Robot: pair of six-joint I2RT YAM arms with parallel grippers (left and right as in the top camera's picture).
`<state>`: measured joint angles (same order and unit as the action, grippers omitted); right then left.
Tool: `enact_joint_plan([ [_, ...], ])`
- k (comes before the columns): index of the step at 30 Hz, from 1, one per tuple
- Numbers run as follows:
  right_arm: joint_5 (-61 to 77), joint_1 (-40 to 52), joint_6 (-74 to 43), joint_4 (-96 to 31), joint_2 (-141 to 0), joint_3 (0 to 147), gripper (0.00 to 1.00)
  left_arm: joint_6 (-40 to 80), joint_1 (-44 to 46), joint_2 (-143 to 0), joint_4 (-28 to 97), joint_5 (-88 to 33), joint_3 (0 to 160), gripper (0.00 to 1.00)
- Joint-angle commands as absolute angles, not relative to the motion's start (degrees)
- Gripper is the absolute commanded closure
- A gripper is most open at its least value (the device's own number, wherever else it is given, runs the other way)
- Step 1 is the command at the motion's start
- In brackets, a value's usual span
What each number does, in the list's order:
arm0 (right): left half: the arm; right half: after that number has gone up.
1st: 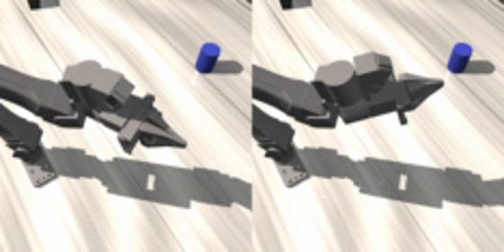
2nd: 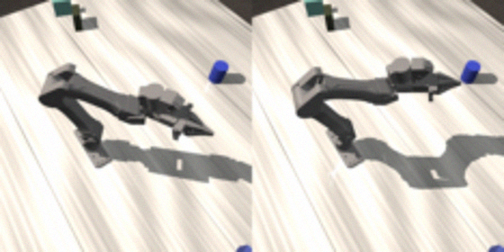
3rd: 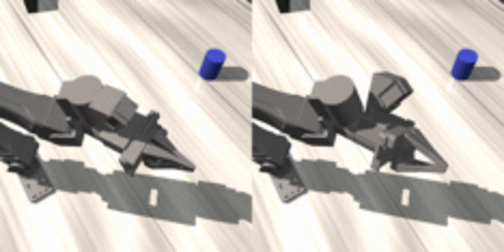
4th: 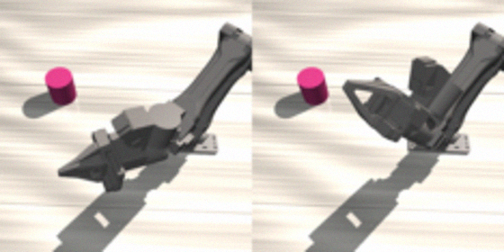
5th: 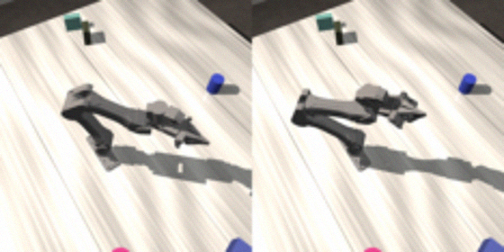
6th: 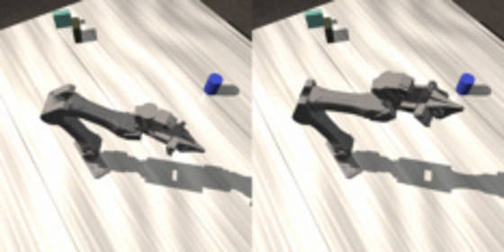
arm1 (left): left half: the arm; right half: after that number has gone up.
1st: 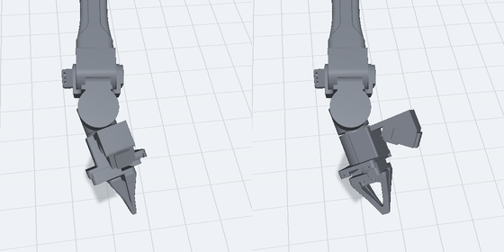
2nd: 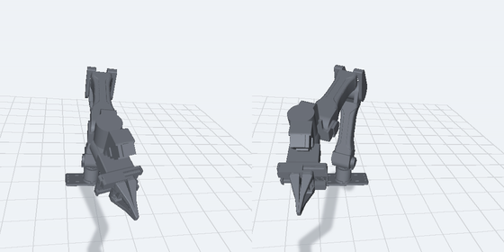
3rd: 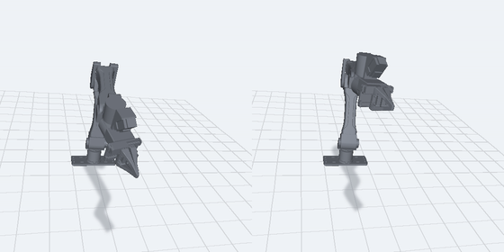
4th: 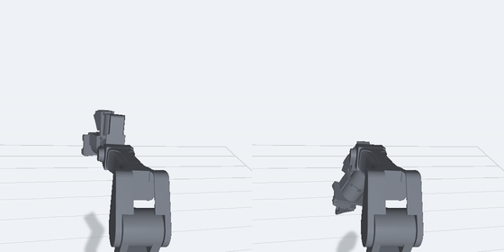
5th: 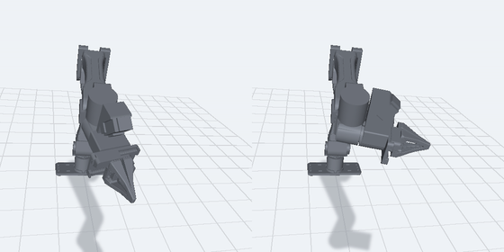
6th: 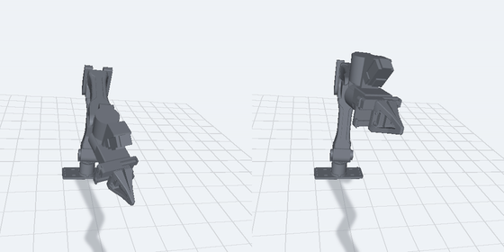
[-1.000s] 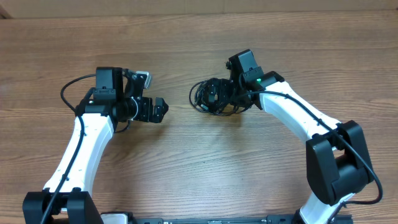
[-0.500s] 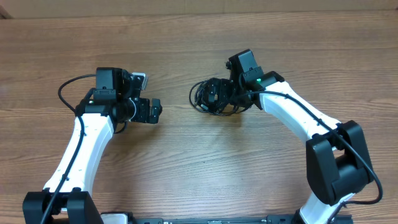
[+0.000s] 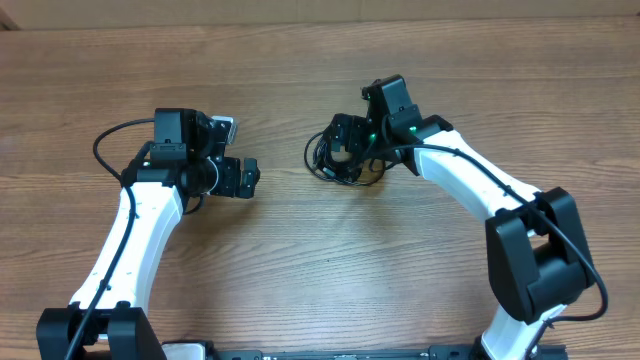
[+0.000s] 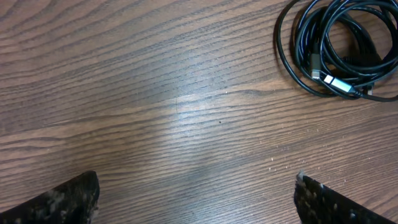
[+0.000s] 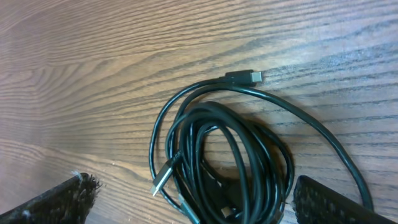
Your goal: Untangle cables
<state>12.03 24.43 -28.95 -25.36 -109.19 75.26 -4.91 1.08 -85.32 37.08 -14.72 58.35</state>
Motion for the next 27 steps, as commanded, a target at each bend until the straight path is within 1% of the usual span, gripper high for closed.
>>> enact_joint_plan([
  [1,11.6,24.5,-30.5,-25.2,-110.8,76.0,0.0,-4.3,0.8,-85.8,37.8,-14.9,59.6,0.01],
  [27,11.6,24.5,-30.4,-27.6,-110.8,76.0,0.0,-3.9,0.8,-85.8,38.8,-14.8,59.6,0.01],
])
